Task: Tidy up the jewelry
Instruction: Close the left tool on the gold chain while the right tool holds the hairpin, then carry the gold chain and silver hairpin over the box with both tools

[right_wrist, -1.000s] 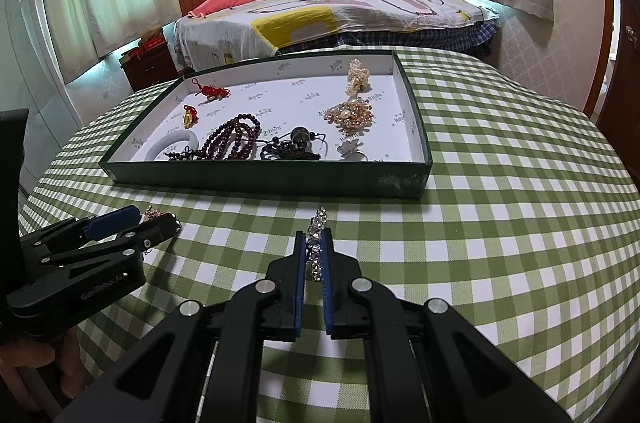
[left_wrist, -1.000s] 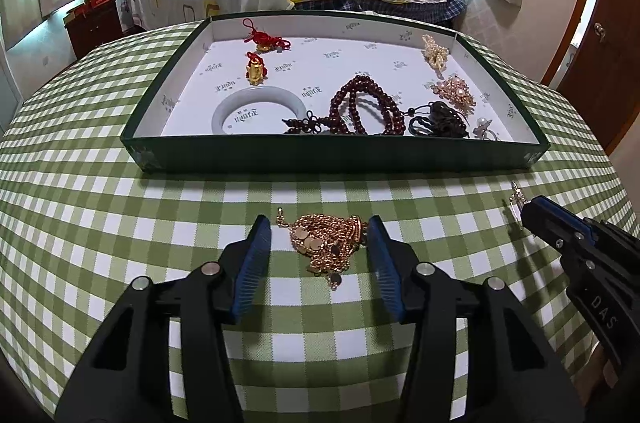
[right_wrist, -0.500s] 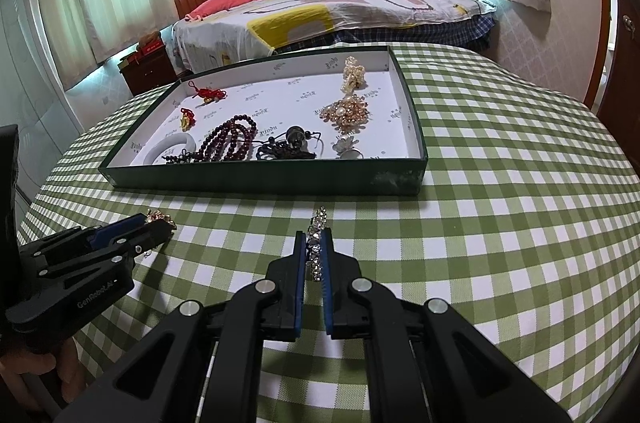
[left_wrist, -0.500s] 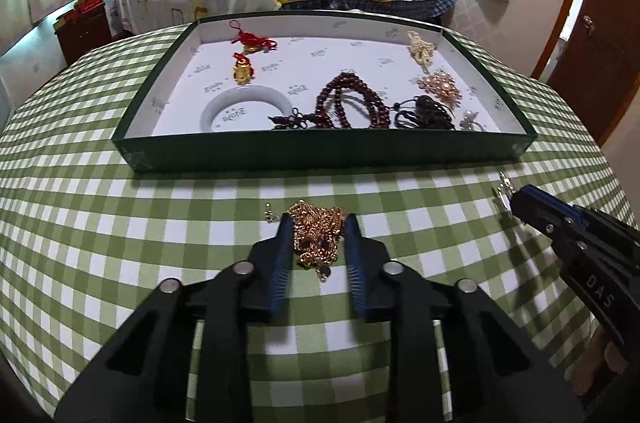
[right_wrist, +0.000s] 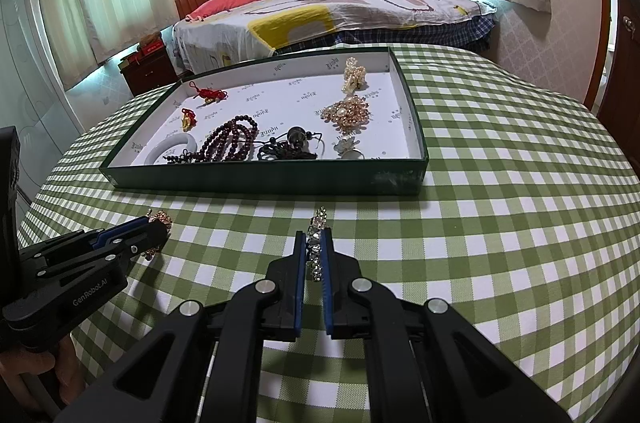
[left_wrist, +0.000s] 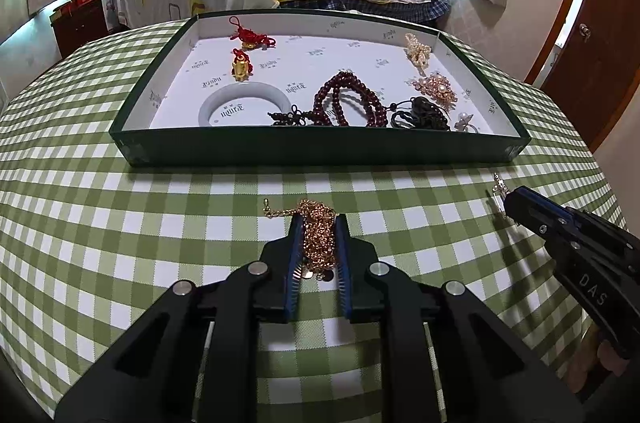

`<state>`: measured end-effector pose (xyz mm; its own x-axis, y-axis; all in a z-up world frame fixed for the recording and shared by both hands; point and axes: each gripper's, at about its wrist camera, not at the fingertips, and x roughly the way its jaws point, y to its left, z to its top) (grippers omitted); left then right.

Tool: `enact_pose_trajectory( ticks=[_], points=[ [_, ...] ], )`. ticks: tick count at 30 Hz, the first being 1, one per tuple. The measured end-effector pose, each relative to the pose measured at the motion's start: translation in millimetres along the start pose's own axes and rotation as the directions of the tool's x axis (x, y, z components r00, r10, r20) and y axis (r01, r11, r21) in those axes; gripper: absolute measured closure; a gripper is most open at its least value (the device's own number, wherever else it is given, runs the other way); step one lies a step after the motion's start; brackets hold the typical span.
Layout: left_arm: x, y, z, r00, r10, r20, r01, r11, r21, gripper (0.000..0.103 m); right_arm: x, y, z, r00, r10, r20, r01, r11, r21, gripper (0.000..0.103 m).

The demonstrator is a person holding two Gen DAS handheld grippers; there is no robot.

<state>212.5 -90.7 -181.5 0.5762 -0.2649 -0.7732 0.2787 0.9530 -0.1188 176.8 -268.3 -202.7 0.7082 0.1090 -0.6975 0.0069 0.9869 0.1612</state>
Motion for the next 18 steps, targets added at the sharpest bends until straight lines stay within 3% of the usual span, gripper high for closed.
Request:
enact_pose_trajectory(
  ticks=[13,18],
  points=[
    [-2.2,5.8,-1.8,0.999,-0.042,0.005,0.042,0.999,-0.026,0.088,-0.1,0.5,-0.1,1.0,0.001,0.001,-0.001,1.0,-0.003,0.096],
    [-10.1,6.9,-3.1,0.998,-0.048,0.043,0.049,0.998,-0.031,0.088,-3.5,1.5,-0.7,1.0,-0.002,0.021,0.002,1.0,-0.008,0.096]
  ],
)
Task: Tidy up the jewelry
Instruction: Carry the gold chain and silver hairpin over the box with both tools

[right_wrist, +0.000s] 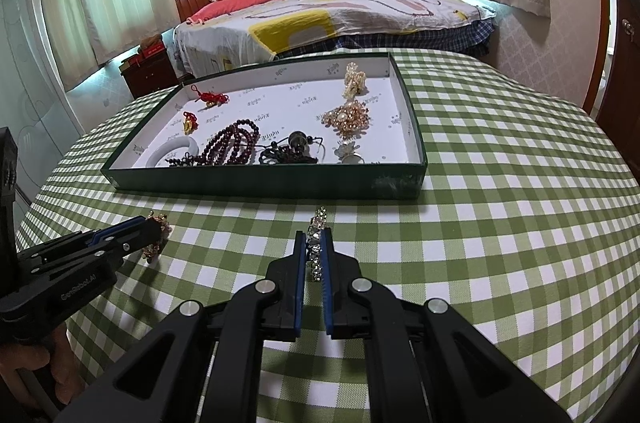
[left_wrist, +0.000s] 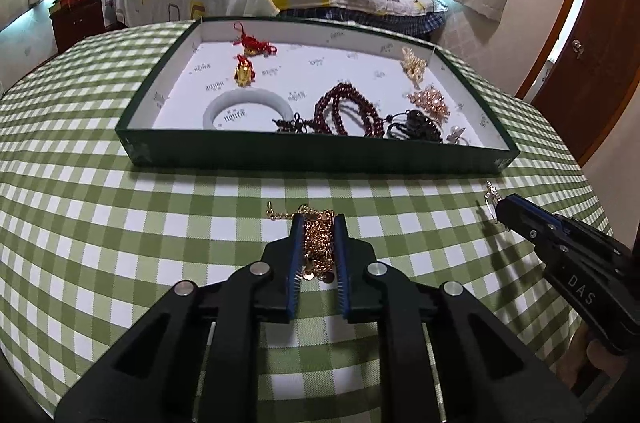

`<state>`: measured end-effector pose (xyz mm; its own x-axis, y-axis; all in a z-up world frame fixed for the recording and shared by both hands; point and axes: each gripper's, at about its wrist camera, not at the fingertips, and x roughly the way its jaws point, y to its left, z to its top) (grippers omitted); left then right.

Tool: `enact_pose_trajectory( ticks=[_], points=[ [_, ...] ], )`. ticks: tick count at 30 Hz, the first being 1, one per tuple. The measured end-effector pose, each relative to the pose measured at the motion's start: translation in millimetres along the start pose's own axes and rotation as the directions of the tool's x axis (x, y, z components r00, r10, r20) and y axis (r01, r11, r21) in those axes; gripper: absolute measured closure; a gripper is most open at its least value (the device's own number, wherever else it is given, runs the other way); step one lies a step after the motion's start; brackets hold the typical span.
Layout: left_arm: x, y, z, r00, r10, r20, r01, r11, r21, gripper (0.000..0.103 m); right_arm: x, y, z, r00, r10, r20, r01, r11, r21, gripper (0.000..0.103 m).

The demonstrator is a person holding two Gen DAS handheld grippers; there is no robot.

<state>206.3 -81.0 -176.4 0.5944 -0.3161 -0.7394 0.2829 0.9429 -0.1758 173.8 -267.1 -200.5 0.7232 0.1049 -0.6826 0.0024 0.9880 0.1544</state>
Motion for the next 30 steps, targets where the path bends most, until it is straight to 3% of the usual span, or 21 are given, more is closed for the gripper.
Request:
enact_pose_trajectory(
  ticks=[22,30],
  points=[
    [-27.8,10.1,-4.5,0.996,-0.013,0.092,0.016,0.999,-0.033,0.088,-18.7,15.6,0.4,0.994,0.026,0.105,-0.022,0.999,-0.038,0.096],
    [-48.7,6.0,26.0,0.984,-0.022,0.179,0.025,1.0,-0.018,0.088,-35.3,29.3,30.6,0.981,0.056,0.184,-0.043,0.996,-0.075,0.096]
  ],
)
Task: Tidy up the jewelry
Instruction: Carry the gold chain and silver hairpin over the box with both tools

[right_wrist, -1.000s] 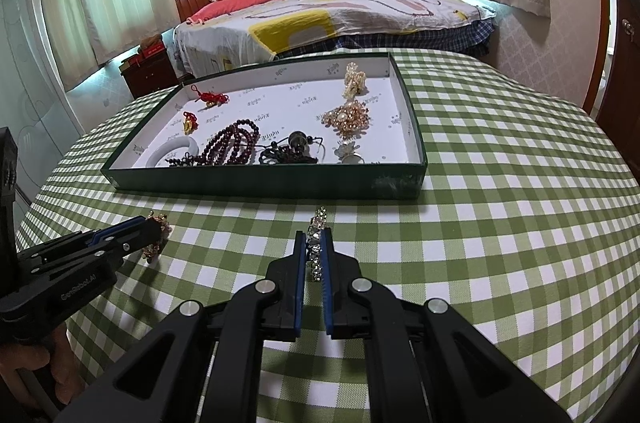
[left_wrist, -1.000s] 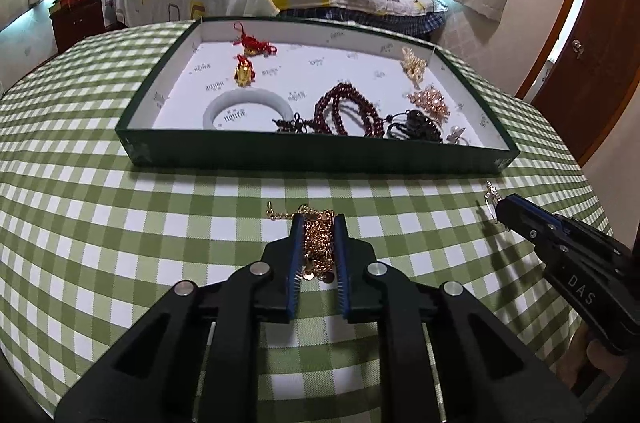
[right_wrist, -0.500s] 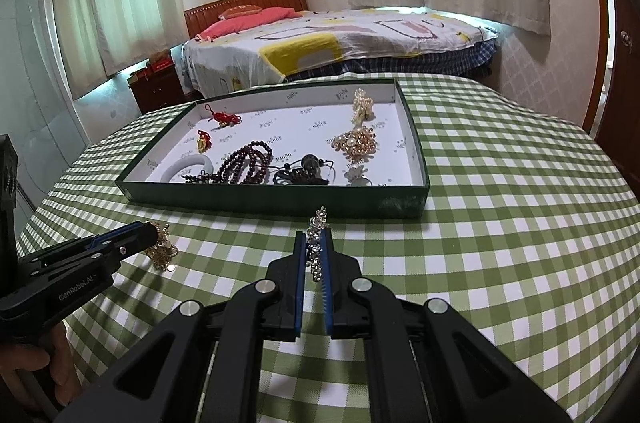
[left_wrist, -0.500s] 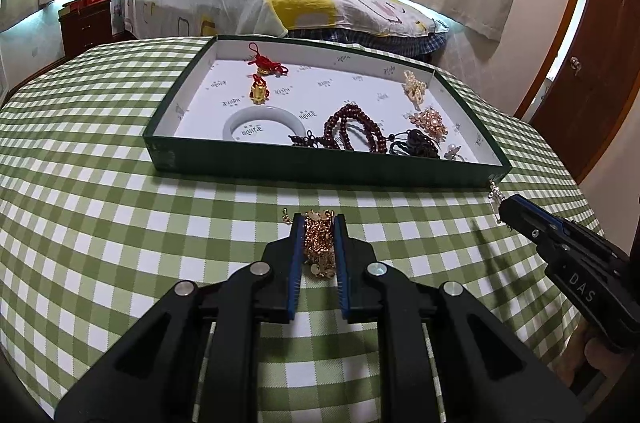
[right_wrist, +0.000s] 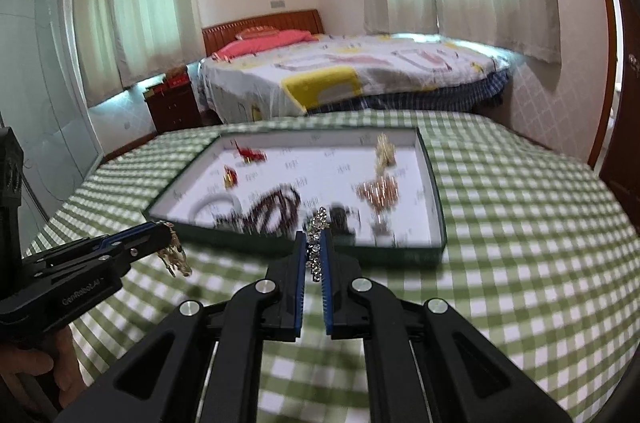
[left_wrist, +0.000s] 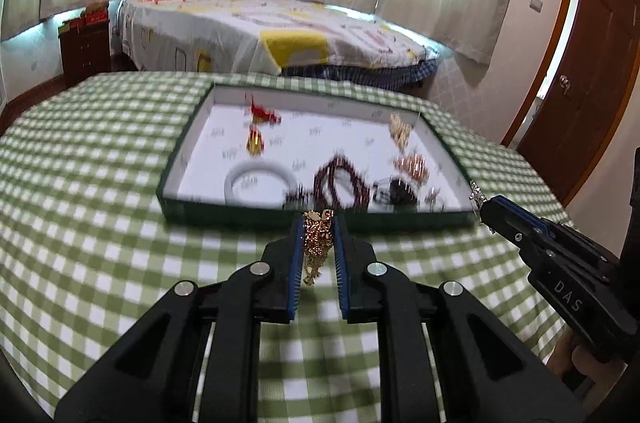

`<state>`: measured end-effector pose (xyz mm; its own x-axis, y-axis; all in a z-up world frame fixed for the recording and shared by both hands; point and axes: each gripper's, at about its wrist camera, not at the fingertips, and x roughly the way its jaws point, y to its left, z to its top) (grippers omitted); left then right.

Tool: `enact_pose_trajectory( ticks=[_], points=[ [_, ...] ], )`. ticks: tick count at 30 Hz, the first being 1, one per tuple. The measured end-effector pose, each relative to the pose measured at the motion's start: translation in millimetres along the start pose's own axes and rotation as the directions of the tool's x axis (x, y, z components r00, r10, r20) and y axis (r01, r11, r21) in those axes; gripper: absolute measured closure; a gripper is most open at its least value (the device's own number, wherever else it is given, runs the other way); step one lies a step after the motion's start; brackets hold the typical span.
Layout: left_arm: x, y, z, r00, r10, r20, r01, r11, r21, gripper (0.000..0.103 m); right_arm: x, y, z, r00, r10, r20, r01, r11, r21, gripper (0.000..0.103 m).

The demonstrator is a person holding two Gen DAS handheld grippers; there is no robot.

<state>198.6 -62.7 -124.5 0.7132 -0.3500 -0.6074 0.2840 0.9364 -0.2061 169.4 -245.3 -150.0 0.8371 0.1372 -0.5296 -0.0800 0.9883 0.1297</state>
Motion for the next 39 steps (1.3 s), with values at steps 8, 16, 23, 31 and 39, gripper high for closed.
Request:
enact_pose_trajectory(
  ticks=[8,16,23,31,39],
  points=[
    [6.9,-4.8,54.3,0.995,0.004,0.099,-0.006,1.0,0.019,0.088,9.6,5.9,53.4,0.994,0.023,0.103,-0.021,0.999,-0.027,0.096],
    [54.1,-6.9,103.9,0.993,0.023,0.119,-0.025,1.0,0.011,0.088,44.4,5.7,94.9,0.988,0.033,0.15,-0.029,0.999,-0.031,0.096],
    [113.8,-4.5,112.4,0.997,0.072,0.012,-0.072,0.997,0.035,0.088,97.8,-6.4,92.6,0.998,0.018,0.063,-0.017,1.0,-0.006,0.096],
    [158.2,-0.3,99.2,0.984,0.118,-0.132,-0.111,0.992,0.058,0.088,149.0,-12.0,77.5,0.994,0.001,-0.109,0.003,0.999,0.033,0.096],
    [173.8,-0.9,96.6,0.971,0.146,-0.189,-0.133,0.988,0.079,0.088,169.3,-13.3,75.7,0.975,-0.01,-0.223,0.017,0.999,0.027,0.096]
  ],
)
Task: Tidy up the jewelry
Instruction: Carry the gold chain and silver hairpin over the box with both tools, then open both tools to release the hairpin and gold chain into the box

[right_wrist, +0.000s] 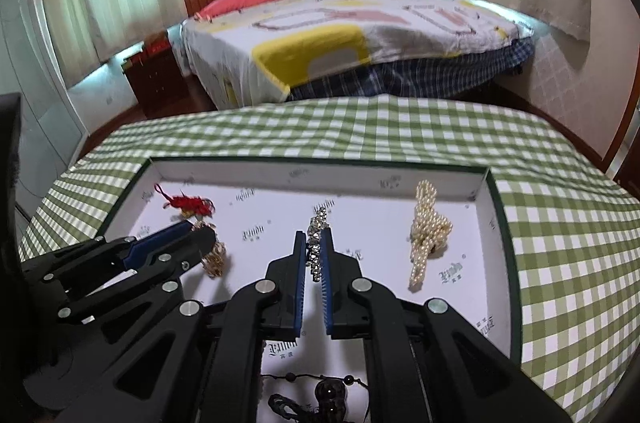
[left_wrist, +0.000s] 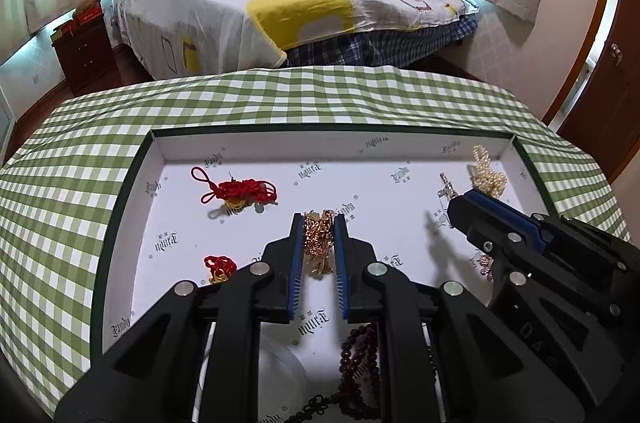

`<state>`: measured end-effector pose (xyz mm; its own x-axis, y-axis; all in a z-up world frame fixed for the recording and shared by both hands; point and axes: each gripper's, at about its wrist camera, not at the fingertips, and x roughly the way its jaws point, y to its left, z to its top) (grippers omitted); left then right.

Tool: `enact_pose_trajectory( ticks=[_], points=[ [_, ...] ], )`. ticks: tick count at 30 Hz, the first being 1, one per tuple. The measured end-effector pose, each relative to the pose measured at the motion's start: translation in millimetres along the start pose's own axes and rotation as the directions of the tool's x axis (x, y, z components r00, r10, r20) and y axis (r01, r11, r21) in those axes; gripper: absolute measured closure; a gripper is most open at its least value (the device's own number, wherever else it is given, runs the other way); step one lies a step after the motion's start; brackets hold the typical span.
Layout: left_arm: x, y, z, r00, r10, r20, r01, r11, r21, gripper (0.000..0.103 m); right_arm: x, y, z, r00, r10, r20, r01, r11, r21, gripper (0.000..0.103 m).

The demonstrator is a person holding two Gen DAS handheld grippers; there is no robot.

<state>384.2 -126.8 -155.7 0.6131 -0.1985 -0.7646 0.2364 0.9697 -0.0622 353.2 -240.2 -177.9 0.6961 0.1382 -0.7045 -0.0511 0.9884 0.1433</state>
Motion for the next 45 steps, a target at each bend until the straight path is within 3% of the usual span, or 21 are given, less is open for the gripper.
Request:
enact_pose_trajectory(
  ticks=[23,28,35,37,45],
  points=[
    [15.0,1.9,-5.9,0.999,0.004,-0.041,-0.005,1.0,-0.005,0.088,10.8,-3.6,-5.5,0.999,-0.015,-0.032,0.015,1.0,0.002,0.095],
    [17.2,4.2,-6.8,0.998,-0.005,-0.055,0.004,1.0,-0.02,0.085,9.4,-4.7,-5.9,1.0,-0.019,-0.022,0.019,1.0,0.002,0.08],
    [15.4,11.2,-7.3,0.997,-0.033,-0.067,0.028,0.997,-0.065,0.053,5.2,-10.1,-6.9,1.0,-0.027,-0.007,0.028,0.999,0.025,0.07],
    [13.7,13.6,-7.9,0.997,-0.041,-0.063,0.036,0.996,-0.079,0.05,2.3,-14.1,-6.9,0.999,-0.034,0.003,0.034,0.999,0.038,0.061],
    [4.0,13.6,-7.9,1.0,-0.008,-0.025,0.006,0.998,-0.062,0.034,-8.8,-25.0,-6.8,0.998,-0.055,0.041,0.052,0.997,0.061,0.044]
  ],
)
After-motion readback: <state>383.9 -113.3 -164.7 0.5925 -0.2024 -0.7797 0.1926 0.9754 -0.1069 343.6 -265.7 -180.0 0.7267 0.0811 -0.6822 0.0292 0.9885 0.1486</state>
